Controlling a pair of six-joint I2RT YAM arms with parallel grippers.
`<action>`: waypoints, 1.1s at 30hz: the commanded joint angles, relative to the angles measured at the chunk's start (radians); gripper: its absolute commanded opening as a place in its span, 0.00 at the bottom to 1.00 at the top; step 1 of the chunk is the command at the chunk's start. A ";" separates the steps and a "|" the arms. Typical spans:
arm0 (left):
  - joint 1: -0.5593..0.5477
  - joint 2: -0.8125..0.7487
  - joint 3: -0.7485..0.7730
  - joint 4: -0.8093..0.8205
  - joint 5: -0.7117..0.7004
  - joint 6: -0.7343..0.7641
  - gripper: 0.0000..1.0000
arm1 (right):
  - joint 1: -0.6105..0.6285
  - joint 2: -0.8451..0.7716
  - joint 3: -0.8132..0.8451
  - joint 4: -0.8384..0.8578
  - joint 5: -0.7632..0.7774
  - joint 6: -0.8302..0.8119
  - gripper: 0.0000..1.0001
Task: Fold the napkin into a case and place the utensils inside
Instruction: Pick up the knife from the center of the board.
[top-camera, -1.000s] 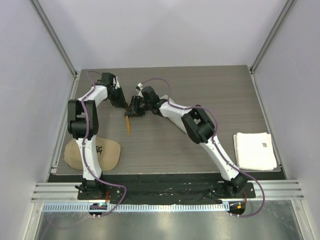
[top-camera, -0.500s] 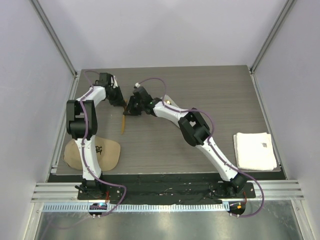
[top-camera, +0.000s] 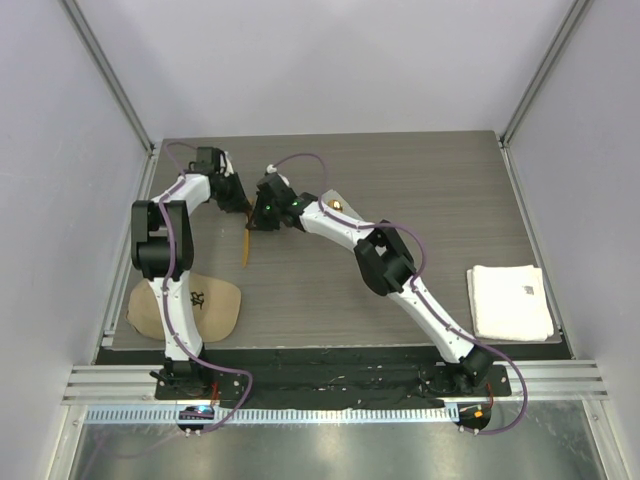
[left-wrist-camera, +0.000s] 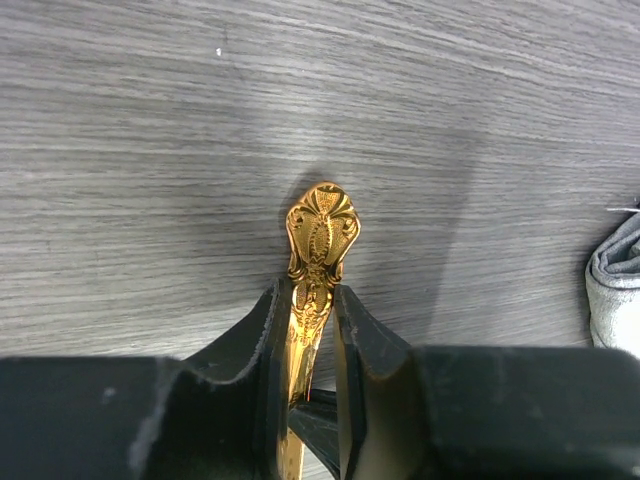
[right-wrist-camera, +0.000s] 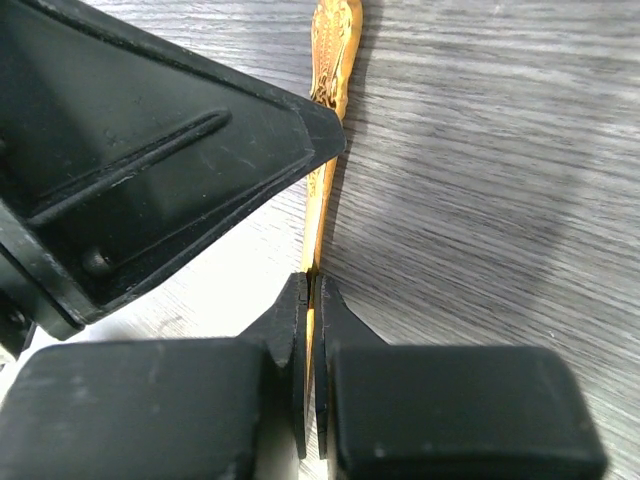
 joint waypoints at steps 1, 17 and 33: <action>-0.005 -0.037 -0.037 -0.048 -0.009 -0.036 0.26 | 0.001 0.060 -0.032 -0.213 0.102 -0.099 0.01; -0.057 -0.006 -0.075 -0.157 -0.015 -0.061 0.52 | 0.000 -0.001 0.025 -0.288 0.150 -0.194 0.01; -0.137 -0.042 -0.170 -0.068 0.074 -0.217 0.48 | 0.026 -0.059 0.022 -0.415 0.216 -0.297 0.01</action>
